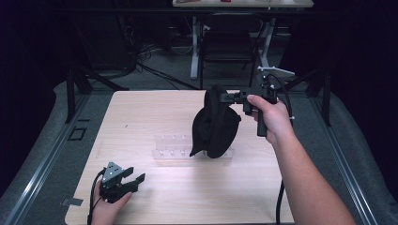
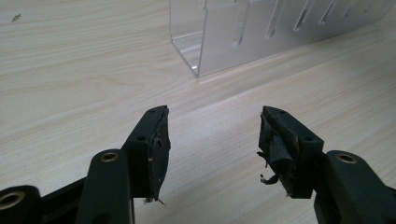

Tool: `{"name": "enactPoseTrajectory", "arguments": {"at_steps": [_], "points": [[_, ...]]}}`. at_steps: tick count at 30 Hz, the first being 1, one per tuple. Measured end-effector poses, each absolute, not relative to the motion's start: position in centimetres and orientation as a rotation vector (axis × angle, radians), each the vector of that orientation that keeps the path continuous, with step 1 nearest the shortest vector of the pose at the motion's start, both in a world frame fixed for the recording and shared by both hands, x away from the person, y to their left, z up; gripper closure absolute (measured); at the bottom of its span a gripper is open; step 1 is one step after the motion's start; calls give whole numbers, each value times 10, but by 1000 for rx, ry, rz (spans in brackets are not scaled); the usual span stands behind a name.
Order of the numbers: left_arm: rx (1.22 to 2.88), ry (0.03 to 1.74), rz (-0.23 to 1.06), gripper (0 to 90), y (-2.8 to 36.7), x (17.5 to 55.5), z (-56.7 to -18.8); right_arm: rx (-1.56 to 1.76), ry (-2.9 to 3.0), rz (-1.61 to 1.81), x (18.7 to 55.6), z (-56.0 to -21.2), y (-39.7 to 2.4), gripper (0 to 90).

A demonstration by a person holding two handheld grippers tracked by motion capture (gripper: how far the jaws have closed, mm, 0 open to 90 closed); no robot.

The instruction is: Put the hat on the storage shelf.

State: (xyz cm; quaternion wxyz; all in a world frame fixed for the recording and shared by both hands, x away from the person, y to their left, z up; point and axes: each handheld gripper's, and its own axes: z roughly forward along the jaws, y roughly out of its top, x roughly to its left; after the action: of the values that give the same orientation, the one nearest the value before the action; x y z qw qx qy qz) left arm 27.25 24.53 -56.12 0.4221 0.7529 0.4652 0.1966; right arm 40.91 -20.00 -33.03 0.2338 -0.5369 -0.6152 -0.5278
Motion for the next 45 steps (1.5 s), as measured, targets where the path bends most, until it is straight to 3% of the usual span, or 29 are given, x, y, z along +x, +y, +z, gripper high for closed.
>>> {"name": "enactPoseTrajectory", "arguments": {"at_steps": [26, 45], "points": [[1833, 1049, 450, 465, 224, 273, -537, -1442, -1614, -1496, 411, -342, -178, 882], [1840, 924, 432, 509, 180, 291, -507, -1441, -1629, -1489, 410, -341, -168, 881]]}}
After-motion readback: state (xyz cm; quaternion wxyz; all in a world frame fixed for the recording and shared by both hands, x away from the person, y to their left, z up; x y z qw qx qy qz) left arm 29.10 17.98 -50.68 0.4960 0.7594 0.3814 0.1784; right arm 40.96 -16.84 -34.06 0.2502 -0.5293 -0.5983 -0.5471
